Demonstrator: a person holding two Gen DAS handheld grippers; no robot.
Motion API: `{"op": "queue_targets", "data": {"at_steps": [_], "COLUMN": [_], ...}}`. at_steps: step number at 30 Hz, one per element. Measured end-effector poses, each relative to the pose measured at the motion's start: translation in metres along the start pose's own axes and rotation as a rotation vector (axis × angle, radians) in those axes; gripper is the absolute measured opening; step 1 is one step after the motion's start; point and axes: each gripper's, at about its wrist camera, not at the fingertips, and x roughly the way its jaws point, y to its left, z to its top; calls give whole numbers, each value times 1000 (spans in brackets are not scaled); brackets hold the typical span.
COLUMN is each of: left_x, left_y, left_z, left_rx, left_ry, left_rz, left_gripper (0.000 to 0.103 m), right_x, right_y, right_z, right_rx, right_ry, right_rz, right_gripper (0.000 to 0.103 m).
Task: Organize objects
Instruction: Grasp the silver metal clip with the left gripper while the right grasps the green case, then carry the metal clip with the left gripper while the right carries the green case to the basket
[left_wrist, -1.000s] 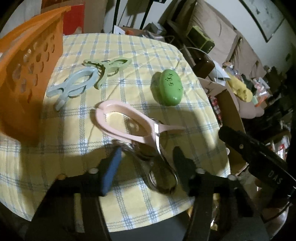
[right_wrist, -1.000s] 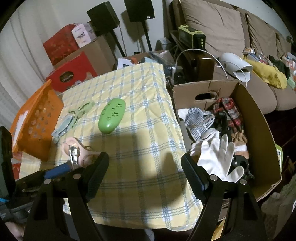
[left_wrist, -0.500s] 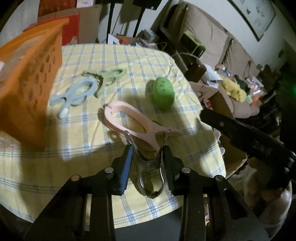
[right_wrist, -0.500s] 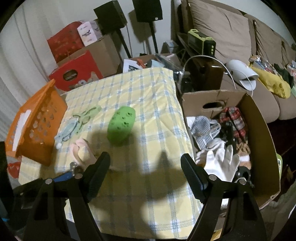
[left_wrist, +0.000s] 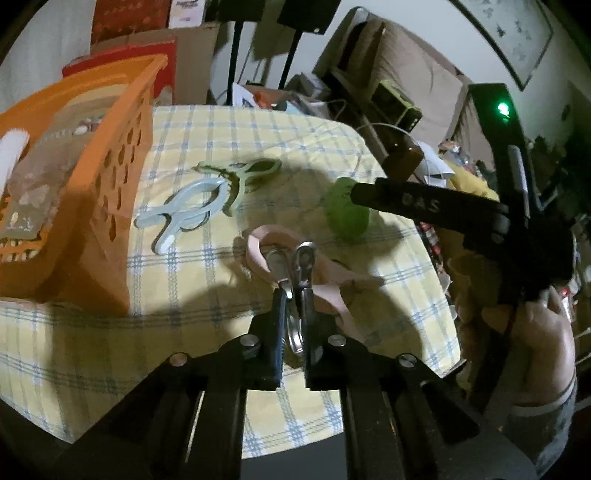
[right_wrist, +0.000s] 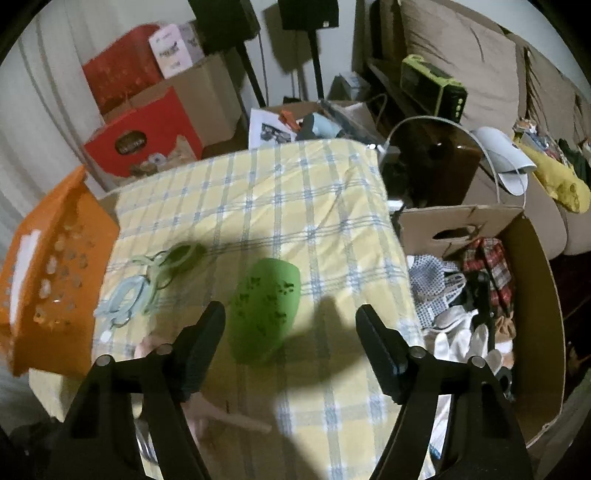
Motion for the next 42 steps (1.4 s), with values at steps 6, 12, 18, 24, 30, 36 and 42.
{"op": "queue_targets", "data": {"at_steps": [6,12,18,24,30,36,42], "left_x": [7,18,31,36,30,18,-12], "left_y": [6,8,-1,-9,-21,-18,-18], "left_z": [1,0,-2,-2,-7,-8,2], "left_rx": [-14,-38,-27,2,71,54,47], "left_ry": [25,49,90,81,52,36,-16], "left_rz": [13,9,18,43,47,11,-15], "left_gripper": [41,50,58,57,25,25,25], "right_x": [20,22,13,-3,-21,-41,-64], "right_y": [8,6,-3,-6,-5,2,12], "right_z": [-1,-5,-8,-16,-23,-25,-23], "right_rx": [-20,-29,-4,-11,-11,-28,-51], "right_ry": [51,49,36,17,-8,-41,-79], "right_rz": [-18,-23,-5,3,27,57,70], "right_gripper": [47,43,43,43,43,43,43]}}
